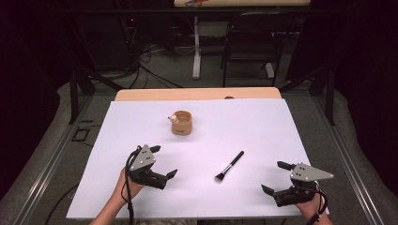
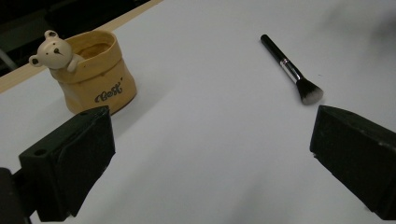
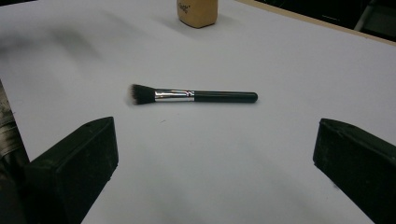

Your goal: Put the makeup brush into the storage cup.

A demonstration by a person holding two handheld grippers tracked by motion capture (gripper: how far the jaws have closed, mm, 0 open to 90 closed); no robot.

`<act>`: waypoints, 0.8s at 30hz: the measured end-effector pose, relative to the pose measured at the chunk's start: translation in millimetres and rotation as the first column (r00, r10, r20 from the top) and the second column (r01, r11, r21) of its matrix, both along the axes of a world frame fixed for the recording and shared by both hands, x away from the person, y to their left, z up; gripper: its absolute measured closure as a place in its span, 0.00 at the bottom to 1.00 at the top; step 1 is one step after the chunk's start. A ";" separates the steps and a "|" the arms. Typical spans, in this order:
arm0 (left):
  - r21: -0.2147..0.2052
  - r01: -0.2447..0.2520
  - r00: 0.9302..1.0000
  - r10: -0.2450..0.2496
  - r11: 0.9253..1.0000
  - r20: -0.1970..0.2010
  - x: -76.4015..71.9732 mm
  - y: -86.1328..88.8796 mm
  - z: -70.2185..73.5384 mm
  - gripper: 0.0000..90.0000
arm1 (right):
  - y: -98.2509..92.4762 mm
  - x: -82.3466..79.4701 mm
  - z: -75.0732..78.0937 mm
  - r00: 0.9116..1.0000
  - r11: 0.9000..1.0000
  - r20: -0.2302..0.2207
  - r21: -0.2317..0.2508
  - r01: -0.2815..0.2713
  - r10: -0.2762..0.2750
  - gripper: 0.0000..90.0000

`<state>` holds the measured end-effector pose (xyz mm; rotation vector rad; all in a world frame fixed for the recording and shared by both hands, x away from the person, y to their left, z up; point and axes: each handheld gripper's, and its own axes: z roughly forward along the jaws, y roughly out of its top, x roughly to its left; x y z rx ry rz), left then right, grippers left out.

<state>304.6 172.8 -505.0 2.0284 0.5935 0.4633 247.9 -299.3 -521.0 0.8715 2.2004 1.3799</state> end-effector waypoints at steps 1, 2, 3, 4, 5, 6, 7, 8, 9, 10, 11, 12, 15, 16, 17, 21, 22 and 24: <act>0.002 0.001 1.000 -0.001 1.000 -0.006 1.9 -3.9 0.7 0.00 | 0.1 -0.1 0.0 1.000 1.000 0.000 -0.001 -0.001 0.001 0.00; 0.002 0.001 1.000 -0.001 1.000 -0.006 1.9 -3.9 0.7 0.00 | 0.2 -0.1 0.0 1.000 1.000 0.000 0.000 -0.001 0.001 0.00; 0.011 0.008 1.000 -0.007 1.000 -0.004 3.8 -8.3 1.7 0.00 | 0.2 -0.2 0.1 1.000 1.000 0.000 -0.001 -0.001 0.001 0.00; 0.011 0.008 1.000 -0.007 1.000 -0.004 3.8 -8.3 1.7 0.00 | 0.2 -0.2 0.1 1.000 1.000 0.000 -0.001 -0.001 0.001 0.00; 0.011 0.009 1.000 -0.009 1.000 -0.004 4.5 -10.3 2.1 0.00 | 0.1 -0.2 0.1 1.000 1.000 0.000 -0.001 -0.003 0.003 0.00; 0.014 0.006 1.000 -0.006 1.000 -0.010 5.4 -12.5 2.5 0.00 | -0.2 -0.2 0.1 1.000 1.000 0.001 -0.002 -0.003 0.003 0.00; 0.015 0.005 1.000 -0.005 1.000 -0.020 6.3 -14.6 3.0 0.00 | -0.2 -0.2 0.1 1.000 1.000 0.001 -0.002 -0.003 0.003 0.00; 0.017 0.008 1.000 -0.007 1.000 -0.026 7.6 -16.8 3.7 0.00 | -0.3 -0.3 0.1 1.000 1.000 0.000 -0.001 -0.003 0.003 0.00; 0.021 0.007 1.000 -0.007 1.000 -0.026 9.2 -20.6 4.2 0.00 | -0.6 -0.2 0.0 1.000 1.000 0.001 -0.002 -0.003 0.003 0.00; 0.021 0.007 1.000 -0.007 1.000 -0.026 9.2 -20.6 4.2 0.00 | -0.7 -0.3 0.1 1.000 1.000 0.001 -0.002 -0.002 0.002 0.00; 0.030 0.009 0.999 -0.008 1.000 -0.037 11.4 -24.8 5.5 0.00 | -0.8 -0.2 0.1 1.000 1.000 0.001 -0.002 -0.002 0.002 0.00; 0.030 0.009 0.999 -0.008 1.000 -0.037 11.4 -24.8 5.5 0.00 | -0.8 -0.2 0.1 1.000 1.000 0.001 -0.003 -0.001 0.001 0.00; 0.034 0.016 0.999 -0.015 0.999 -0.046 15.8 -33.6 7.4 0.00 | -0.7 -0.1 -0.2 1.000 1.000 -0.002 -0.003 0.001 -0.001 0.00; 0.034 0.016 0.999 -0.015 0.999 -0.046 15.8 -33.6 7.4 0.00 | -0.6 0.0 -0.3 1.000 1.000 -0.001 -0.006 0.002 -0.002 0.00; 0.041 0.018 0.998 -0.015 0.999 -0.054 17.6 -38.1 7.9 0.00 | -0.4 0.0 -0.4 1.000 1.000 -0.002 -0.006 0.001 -0.001 0.00; 0.061 0.027 0.997 -0.023 0.998 -0.069 22.0 -48.0 9.5 0.00 | -0.2 0.1 -0.7 1.000 1.000 -0.005 -0.006 0.001 -0.001 0.00; 0.066 0.030 0.997 -0.025 0.997 -0.071 22.4 -50.2 10.1 0.00 | 0.0 0.1 -1.0 1.000 1.000 -0.005 -0.003 0.001 -0.001 0.00; 0.066 0.031 0.997 -0.026 0.997 -0.076 22.6 -52.0 10.3 0.00 | 0.0 0.2 -1.1 1.000 1.000 -0.005 -0.003 -0.001 0.001 0.00</act>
